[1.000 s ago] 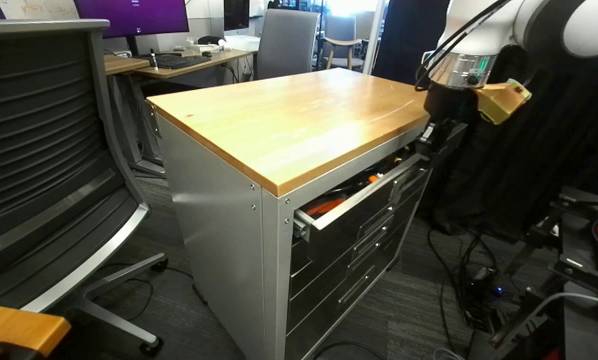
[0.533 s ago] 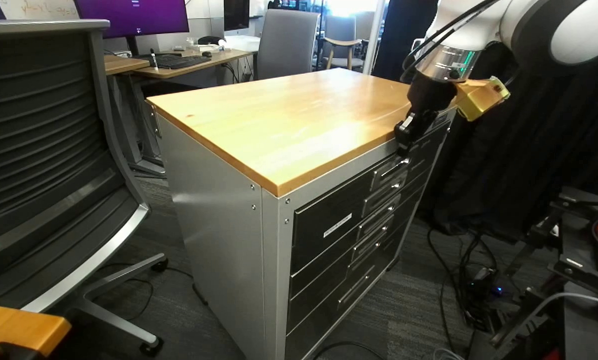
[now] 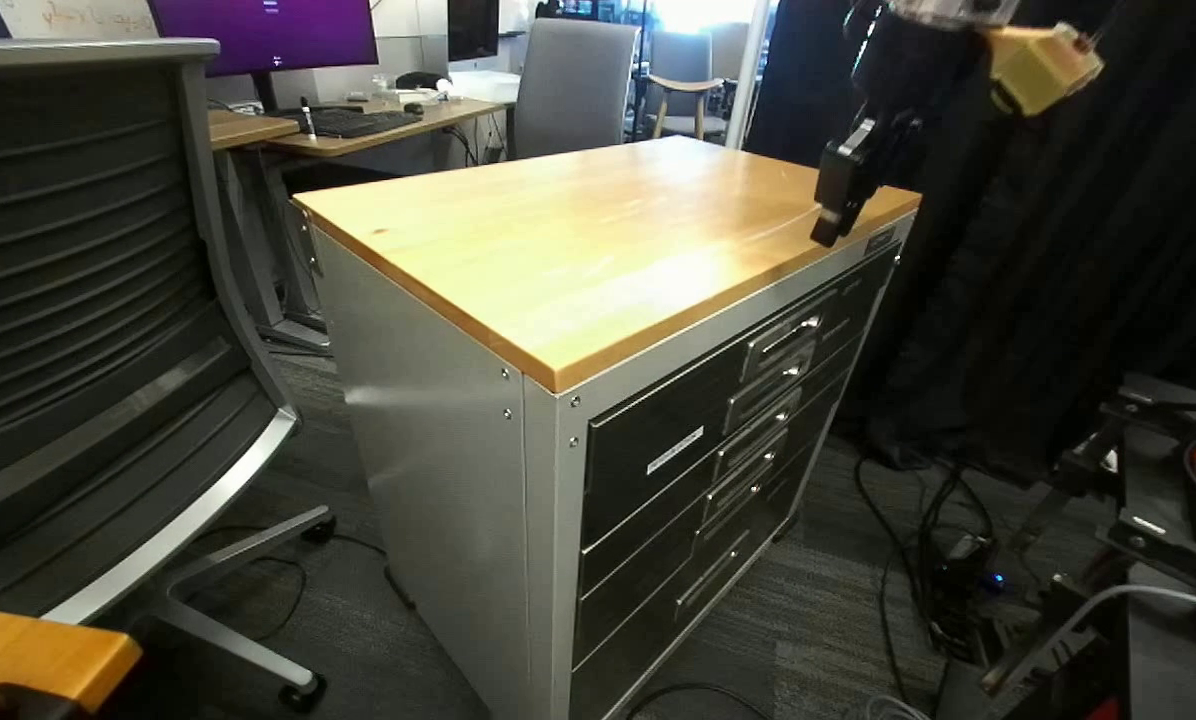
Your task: Put the black screwdriver inside the open drawer then push the drawer closed
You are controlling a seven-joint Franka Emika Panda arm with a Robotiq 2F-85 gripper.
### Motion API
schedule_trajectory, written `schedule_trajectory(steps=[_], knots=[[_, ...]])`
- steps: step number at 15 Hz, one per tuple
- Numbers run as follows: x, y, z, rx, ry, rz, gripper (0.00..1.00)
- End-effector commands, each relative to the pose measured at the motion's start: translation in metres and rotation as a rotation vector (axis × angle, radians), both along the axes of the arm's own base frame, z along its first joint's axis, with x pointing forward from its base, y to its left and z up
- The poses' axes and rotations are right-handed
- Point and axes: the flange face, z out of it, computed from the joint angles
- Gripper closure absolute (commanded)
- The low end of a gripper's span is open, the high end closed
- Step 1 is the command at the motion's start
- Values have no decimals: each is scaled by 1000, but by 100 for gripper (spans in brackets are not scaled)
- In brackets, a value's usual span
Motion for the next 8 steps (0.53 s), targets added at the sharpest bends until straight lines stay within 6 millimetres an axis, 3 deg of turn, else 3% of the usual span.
schedule_trajectory(steps=[1,3,4,6,8], knots=[[-15,41,67,14,96,76,37],[-14,61,91,-13,159,55,22],[-19,47,69,-9,113,46,40],[-20,60,87,-22,136,53,24],[-18,61,87,-24,141,53,21]])
